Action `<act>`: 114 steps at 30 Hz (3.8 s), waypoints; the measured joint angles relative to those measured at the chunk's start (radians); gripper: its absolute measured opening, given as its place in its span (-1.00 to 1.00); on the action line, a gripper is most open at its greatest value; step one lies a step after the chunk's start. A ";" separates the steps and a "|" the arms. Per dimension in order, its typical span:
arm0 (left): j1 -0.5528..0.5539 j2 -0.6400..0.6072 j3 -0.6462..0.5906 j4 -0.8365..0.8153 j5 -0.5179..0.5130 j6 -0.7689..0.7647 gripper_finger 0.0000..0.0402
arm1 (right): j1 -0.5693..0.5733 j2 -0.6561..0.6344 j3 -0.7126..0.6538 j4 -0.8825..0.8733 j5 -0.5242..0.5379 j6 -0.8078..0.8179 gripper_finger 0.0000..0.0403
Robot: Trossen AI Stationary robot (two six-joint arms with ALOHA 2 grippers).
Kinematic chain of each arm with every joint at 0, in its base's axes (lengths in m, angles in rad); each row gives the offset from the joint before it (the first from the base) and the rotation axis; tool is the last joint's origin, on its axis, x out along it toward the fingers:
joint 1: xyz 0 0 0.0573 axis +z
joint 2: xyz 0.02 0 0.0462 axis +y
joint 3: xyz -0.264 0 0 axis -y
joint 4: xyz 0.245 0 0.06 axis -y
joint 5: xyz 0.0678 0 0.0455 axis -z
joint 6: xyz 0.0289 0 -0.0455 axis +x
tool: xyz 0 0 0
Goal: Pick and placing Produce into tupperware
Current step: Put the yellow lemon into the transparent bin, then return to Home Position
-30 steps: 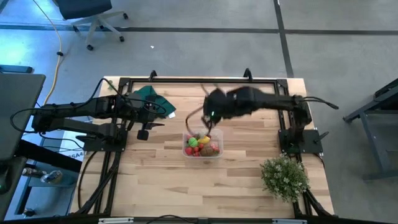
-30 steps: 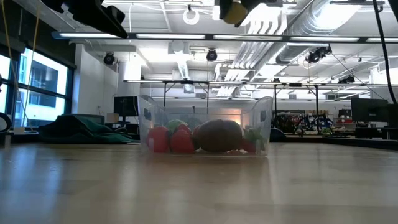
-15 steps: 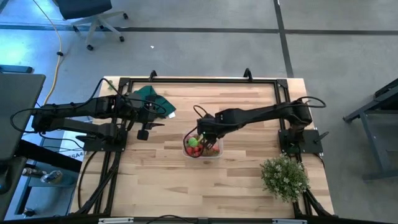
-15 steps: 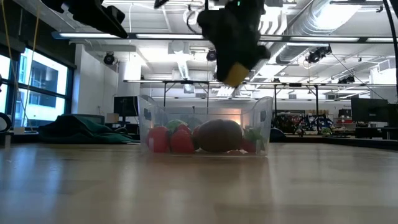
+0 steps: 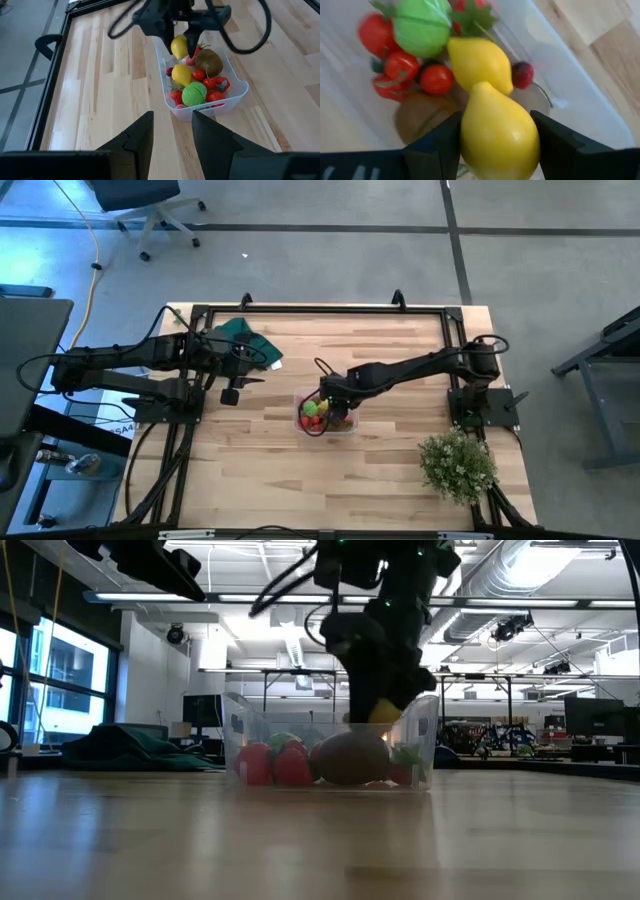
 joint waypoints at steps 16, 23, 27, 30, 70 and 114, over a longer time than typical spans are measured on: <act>0.000 0.000 0.000 0.000 0.000 0.000 -0.39 | -0.015 0.016 -0.018 0.014 -0.033 -0.053 0.03; 0.000 0.000 0.000 0.000 0.000 0.000 -0.39 | -0.015 0.016 -0.018 0.013 -0.011 -0.048 0.10; 0.000 0.000 0.000 0.000 0.000 0.000 -0.39 | -0.015 0.016 -0.018 0.014 0.010 -0.035 0.11; 0.000 0.000 0.000 0.000 0.000 0.000 -0.39 | -0.014 0.016 -0.018 0.014 0.010 -0.024 0.11; 0.000 0.000 0.000 0.000 0.000 0.000 -0.39 | 0.036 -0.564 0.531 -0.448 0.511 -0.242 -0.99; 0.000 0.000 0.000 0.000 0.000 0.000 -0.39 | -0.111 -1.605 -0.885 0.869 0.141 -0.441 -1.00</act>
